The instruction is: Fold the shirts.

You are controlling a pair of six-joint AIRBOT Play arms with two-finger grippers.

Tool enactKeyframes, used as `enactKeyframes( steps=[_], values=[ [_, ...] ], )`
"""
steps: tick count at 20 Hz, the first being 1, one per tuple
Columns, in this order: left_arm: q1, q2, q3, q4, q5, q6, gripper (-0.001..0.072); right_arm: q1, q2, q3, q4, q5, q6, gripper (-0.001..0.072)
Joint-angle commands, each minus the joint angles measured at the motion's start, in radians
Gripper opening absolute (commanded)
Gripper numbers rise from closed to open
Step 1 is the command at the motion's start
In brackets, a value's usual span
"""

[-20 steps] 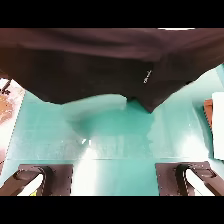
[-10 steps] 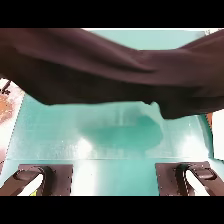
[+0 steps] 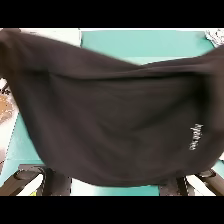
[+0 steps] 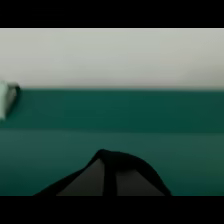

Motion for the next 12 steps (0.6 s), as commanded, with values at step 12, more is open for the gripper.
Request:
enactKeyframes(
  steps=[12],
  values=[
    [0.000, -0.381, -0.885, 0.128, 1.052, -0.011, 0.0030, -0.018, -0.709, -0.607, 0.161, -0.618, -0.076, 0.0024]
  ],
)
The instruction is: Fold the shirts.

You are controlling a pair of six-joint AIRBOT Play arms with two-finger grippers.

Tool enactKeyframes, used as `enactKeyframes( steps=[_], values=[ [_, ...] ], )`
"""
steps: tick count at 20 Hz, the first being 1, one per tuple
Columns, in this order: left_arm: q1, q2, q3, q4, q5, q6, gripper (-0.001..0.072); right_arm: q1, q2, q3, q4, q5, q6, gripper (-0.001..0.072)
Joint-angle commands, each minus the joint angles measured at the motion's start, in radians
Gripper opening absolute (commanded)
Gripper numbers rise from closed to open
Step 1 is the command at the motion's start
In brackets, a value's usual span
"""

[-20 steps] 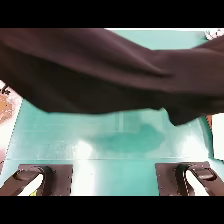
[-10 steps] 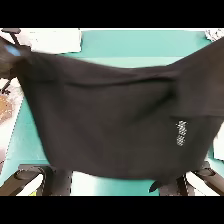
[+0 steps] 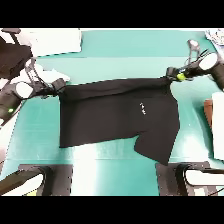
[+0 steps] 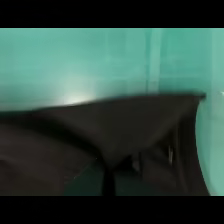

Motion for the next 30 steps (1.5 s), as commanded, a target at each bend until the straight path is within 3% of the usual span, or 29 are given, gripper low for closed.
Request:
enactKeyframes(
  steps=[1, 4, 13, 14, 15, 16, 18, 20, 21, 23, 27, 30],
  values=[
    [0.000, -0.104, -0.033, -0.007, 0.212, -0.007, 0.0030, -0.002, -0.122, -0.024, 0.012, -0.174, -0.018, 0.0024],
    [0.001, -0.107, -0.026, -0.006, 0.295, -0.004, 0.0030, -0.005, -0.146, 0.010, 0.010, -0.271, -0.021, 0.0024],
    [0.001, -0.109, -0.009, 0.001, 0.473, 0.004, 0.0032, 0.007, -0.311, 0.355, 0.011, -0.253, -0.036, 0.0026],
    [0.001, -0.113, -0.007, 0.001, 0.481, 0.004, 0.0139, 0.014, -0.336, 0.388, 0.010, -0.234, -0.037, 0.0027],
    [0.001, -0.120, -0.007, 0.001, 0.488, 0.004, 0.0366, 0.017, -0.363, 0.424, 0.010, -0.211, -0.037, 0.0031],
    [0.001, -0.126, -0.007, 0.002, 0.485, 0.004, 0.0450, 0.018, -0.387, 0.457, 0.010, -0.185, -0.037, 0.0055],
    [0.010, -0.133, -0.007, 0.001, 0.458, 0.003, 0.0450, 0.018, -0.417, 0.507, 0.009, -0.142, -0.037, 0.0255],
    [0.044, -0.134, -0.006, 0.000, 0.399, 0.002, 0.0451, -0.002, -0.425, 0.557, -0.002, -0.098, -0.037, 0.0275],
    [0.071, -0.134, 0.010, -0.002, 0.333, 0.003, 0.0451, -0.018, -0.424, 0.584, -0.002, -0.081, -0.037, 0.0327],
    [0.126, -0.131, 0.077, 0.000, 0.156, 0.037, 0.0451, -0.063, -0.421, 0.669, -0.027, 0.031, -0.037, 0.0620],
    [0.161, -0.106, 0.248, 0.000, -0.190, 0.242, 0.0450, -0.157, -0.360, 0.697, -0.048, 0.415, -0.074, 0.0646],
    [0.150, -0.045, 0.256, -0.003, -0.395, 0.314, 0.0450, -0.217, -0.204, 0.426, 0.013, 0.462, -0.108, 0.0646]
  ],
)
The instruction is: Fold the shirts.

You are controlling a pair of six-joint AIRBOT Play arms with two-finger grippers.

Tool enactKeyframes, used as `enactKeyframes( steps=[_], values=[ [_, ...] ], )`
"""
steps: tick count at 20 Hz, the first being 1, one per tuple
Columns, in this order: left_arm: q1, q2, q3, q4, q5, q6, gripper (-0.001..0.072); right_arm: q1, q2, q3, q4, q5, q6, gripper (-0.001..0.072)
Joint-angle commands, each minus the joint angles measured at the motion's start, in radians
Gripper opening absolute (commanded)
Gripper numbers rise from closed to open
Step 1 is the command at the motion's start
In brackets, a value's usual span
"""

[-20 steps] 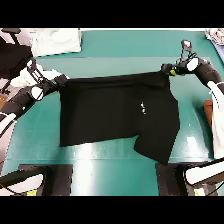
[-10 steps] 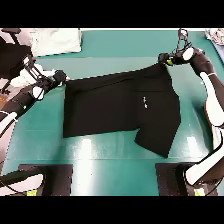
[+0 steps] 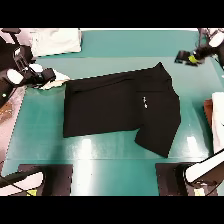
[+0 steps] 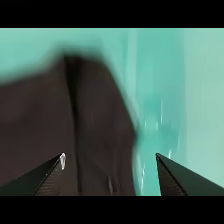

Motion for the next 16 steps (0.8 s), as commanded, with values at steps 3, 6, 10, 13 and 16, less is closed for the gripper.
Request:
enactKeyframes(
  steps=[3, 6, 10, 13, 16],
  values=[
    [0.004, 0.130, -0.052, -0.010, -0.419, 0.134, 0.0450, -0.084, 0.306, -0.492, 0.058, 0.074, -0.069, 0.0646],
    [0.004, 0.233, -0.179, -0.045, -0.528, 0.158, 0.0452, -0.095, 0.498, -0.791, 0.101, 0.011, -0.121, 0.0646],
    [0.004, 0.303, -0.310, -0.111, -0.641, 0.210, 0.0717, -0.094, 0.694, -1.009, 0.117, -0.017, -0.139, 0.0646],
    [0.004, 0.299, -0.393, -0.201, -0.639, 0.249, 0.0717, -0.094, 0.818, -1.108, 0.119, -0.014, -0.139, 0.0646],
    [0.007, 0.264, -0.460, -0.227, -0.586, 0.264, 0.0718, -0.094, 0.938, -1.197, 0.154, -0.026, -0.137, 0.0646]
  ],
)
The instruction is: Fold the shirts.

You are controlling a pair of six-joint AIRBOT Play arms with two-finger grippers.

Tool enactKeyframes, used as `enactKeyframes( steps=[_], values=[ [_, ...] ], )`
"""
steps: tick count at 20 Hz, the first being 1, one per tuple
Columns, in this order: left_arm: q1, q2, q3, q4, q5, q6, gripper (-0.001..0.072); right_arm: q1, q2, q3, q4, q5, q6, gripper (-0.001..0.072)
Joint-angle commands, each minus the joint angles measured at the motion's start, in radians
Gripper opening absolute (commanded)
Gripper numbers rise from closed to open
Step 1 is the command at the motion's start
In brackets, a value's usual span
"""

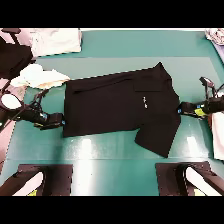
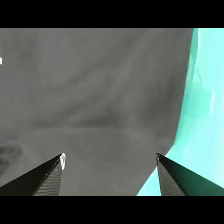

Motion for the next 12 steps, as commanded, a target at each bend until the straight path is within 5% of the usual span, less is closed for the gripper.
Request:
enactKeyframes(
  steps=[1, 12],
  values=[
    [0.003, -0.039, -0.072, -0.050, 0.021, 0.032, 0.0718, -0.001, 0.142, -0.117, 0.043, -0.014, -0.001, 0.0646],
    [0.002, -0.161, -0.072, 0.011, 0.081, 0.048, 0.0716, -0.001, 0.298, -0.212, 0.040, 0.075, 0.030, 0.0645]
  ],
)
